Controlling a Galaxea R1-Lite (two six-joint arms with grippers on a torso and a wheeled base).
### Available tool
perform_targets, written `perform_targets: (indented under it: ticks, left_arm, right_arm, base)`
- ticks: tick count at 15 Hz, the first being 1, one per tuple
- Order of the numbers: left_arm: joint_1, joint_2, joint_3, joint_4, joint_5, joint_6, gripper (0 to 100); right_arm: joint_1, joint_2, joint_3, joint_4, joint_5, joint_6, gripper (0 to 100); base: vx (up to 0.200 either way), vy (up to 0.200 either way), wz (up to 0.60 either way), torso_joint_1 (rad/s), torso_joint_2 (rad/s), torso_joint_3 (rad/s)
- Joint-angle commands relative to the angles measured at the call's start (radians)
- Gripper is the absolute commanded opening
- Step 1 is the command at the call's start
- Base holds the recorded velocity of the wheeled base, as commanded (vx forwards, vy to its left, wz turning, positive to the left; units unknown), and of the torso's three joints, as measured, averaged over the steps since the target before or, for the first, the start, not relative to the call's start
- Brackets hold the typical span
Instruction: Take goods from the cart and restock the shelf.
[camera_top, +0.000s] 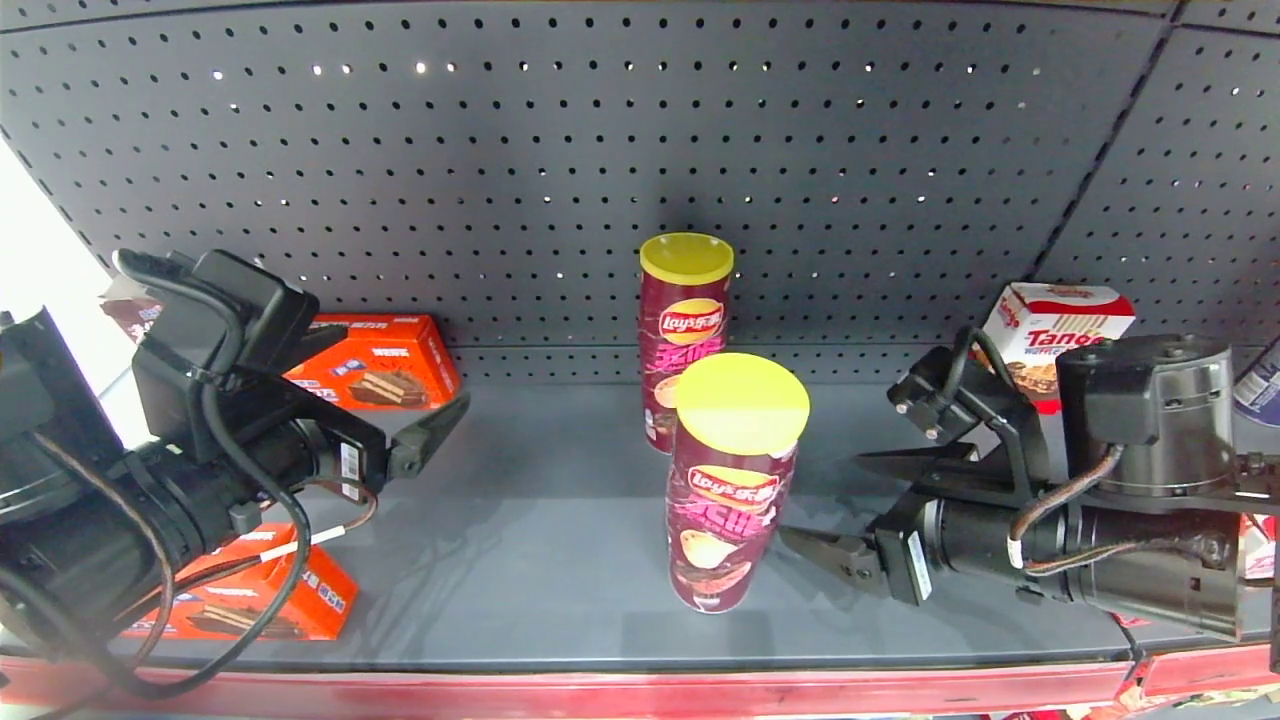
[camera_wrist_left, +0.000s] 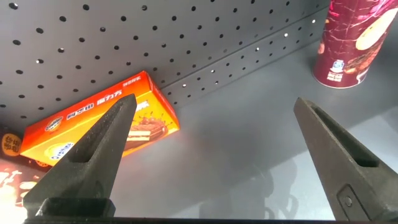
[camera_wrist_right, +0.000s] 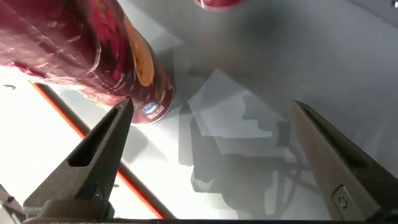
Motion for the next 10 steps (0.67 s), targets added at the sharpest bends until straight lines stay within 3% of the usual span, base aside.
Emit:
perform_targets:
  ticks: [1, 10]
  left_arm:
    - [0.002, 0.001, 0.000, 0.000, 0.000, 0.000, 100]
    - [0.013, -0.004, 0.001, 0.000, -0.007, 0.000, 100]
  right_arm:
    - [0.001, 0.041, -0.037, -0.001, 0.001, 0.000, 100]
    - [-0.005, 0.008, 0.003, -0.001, -0.001, 0.000, 100]
  base:
    - [0.000, 0.000, 0.00, 0.000, 0.00, 0.000]
    - [0.000, 0.000, 0.00, 0.000, 0.00, 0.000]
